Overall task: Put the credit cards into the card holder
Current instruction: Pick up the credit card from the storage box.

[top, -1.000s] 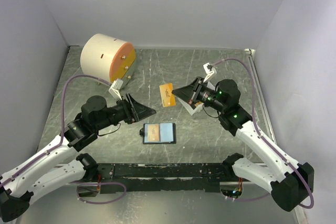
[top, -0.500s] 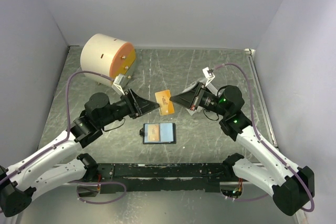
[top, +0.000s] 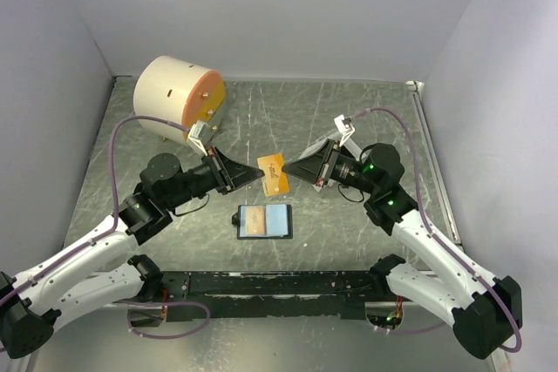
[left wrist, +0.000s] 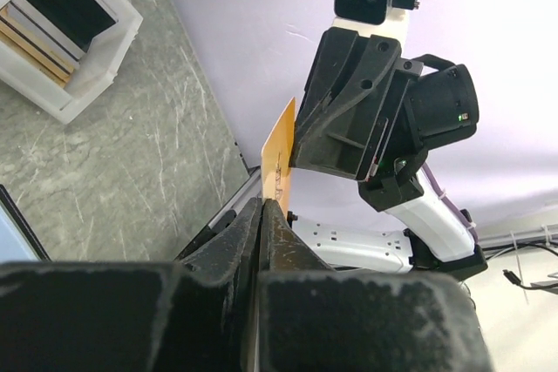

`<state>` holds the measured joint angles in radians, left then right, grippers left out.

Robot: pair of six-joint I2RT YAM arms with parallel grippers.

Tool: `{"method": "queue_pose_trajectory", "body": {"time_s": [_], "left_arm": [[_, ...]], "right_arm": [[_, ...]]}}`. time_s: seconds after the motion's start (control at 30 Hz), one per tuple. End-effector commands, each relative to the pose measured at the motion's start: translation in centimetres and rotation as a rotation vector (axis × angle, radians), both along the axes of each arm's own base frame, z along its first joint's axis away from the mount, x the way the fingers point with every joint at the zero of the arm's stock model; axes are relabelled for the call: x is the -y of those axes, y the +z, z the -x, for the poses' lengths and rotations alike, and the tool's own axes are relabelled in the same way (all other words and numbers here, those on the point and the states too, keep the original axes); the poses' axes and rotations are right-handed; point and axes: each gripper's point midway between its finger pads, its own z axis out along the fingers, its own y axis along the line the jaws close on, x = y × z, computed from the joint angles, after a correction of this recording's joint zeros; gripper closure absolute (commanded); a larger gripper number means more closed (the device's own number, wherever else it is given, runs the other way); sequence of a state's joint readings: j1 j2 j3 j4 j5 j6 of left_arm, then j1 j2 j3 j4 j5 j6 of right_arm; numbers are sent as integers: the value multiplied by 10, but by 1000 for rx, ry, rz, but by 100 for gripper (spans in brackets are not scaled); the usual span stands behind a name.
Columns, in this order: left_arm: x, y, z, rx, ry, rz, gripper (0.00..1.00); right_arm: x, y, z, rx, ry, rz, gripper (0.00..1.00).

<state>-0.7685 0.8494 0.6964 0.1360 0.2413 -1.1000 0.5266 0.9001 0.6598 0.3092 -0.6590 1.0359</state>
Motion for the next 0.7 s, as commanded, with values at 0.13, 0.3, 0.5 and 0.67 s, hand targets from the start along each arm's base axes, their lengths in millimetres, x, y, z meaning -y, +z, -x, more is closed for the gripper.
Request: {"method": "queue_pose_trajectory", "body": {"time_s": [0.13, 0.3, 0.5, 0.67], "left_arm": [[-3, 1, 1, 33, 1, 15, 93], [-12, -23, -3, -2, 50, -61, 93], [-24, -66, -10, -66, 120, -198, 93], [-28, -110, -12, -152, 130, -335, 93]], "right_arm": [[0, -21, 6, -31, 20, 41, 94], [10, -39, -3, -21, -65, 143, 61], [32, -75, -23, -126, -226, 339, 52], [35, -118, -23, -201, -197, 493, 54]]}}
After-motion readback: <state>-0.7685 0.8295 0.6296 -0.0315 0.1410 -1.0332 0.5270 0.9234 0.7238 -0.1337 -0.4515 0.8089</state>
